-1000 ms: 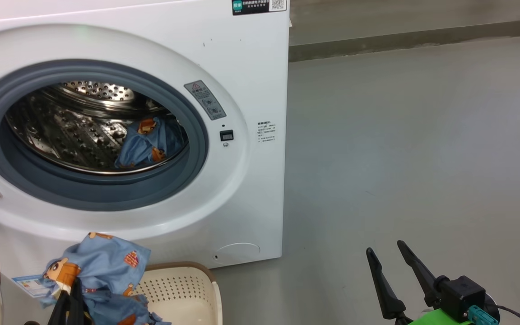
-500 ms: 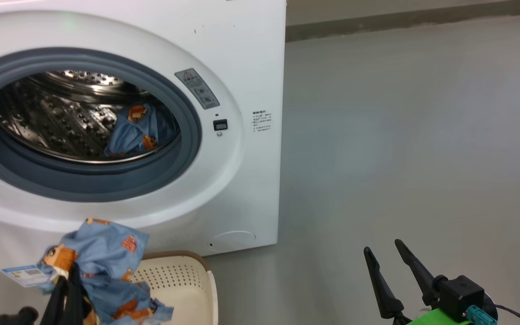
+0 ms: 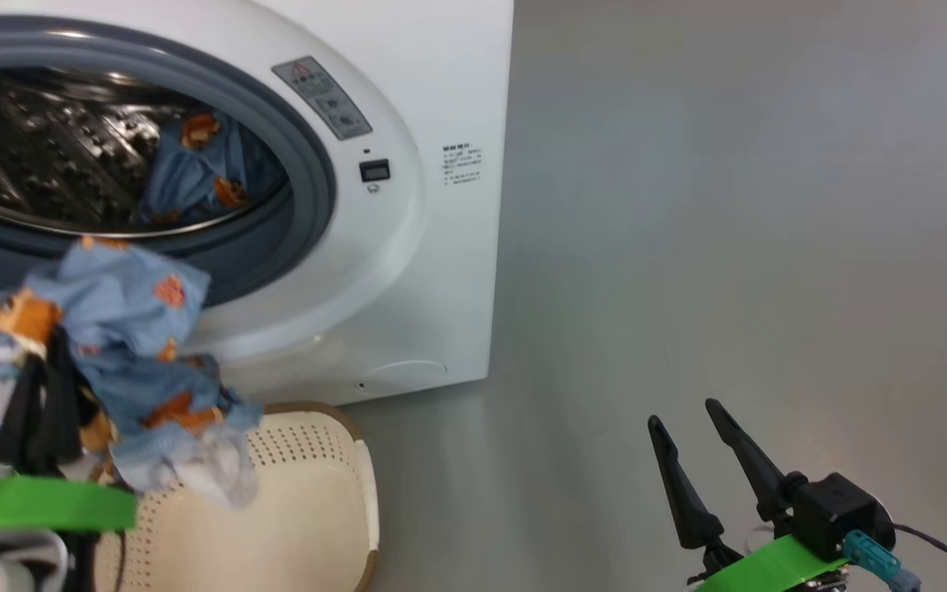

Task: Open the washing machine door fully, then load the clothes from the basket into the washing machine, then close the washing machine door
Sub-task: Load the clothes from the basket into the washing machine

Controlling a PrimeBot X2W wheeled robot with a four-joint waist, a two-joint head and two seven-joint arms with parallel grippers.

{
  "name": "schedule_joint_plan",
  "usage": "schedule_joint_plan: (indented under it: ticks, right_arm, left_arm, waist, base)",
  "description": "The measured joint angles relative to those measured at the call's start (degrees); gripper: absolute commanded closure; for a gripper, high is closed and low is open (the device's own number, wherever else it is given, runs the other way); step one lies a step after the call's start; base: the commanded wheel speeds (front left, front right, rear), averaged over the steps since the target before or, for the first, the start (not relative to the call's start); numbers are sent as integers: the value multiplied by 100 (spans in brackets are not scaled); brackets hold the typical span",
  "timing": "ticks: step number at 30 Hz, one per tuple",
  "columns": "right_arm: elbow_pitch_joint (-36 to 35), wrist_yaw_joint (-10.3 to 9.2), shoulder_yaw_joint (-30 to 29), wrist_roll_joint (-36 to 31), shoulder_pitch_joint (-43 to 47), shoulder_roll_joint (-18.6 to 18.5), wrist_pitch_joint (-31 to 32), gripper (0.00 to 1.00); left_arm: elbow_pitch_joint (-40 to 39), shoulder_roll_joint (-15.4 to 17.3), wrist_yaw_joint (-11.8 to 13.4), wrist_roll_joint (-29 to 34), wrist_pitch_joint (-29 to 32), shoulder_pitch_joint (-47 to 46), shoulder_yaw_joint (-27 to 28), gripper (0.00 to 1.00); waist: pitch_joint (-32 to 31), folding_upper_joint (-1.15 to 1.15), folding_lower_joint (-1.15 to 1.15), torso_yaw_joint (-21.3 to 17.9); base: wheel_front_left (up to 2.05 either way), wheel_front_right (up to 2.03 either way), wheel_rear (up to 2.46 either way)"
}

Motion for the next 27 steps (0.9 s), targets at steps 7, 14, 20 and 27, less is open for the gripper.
schedule_joint_plan:
  ticks: [7, 14, 20, 27]
  right_arm:
    - [-63, 0, 73, 0, -146, -1, 0, 0]
    - [-172, 0, 143, 9, -258, -1, 0, 0]
    - [-272, 0, 246, 58, -365, -1, 0, 0]
    - [-310, 0, 335, 130, -476, -2, 0, 0]
  left_arm:
    - [147, 347, 0, -136, -9, -943, -33, 100]
    - [647, 615, 0, -216, -24, -1664, -175, 100]
    - [1277, 967, 0, -316, -24, -2245, -432, 100]
    - [2189, 1400, 0, -660, -25, -3242, -1185, 100]
  waist:
    - [400, 0, 0, -131]
    - [799, 0, 0, -293]
    - [1194, 0, 0, -417]
    - [1650, 0, 0, -519]
  base:
    - [0, 0, 0]
    - [0, 0, 0]
    - [0, 0, 0]
    - [0, 0, 0]
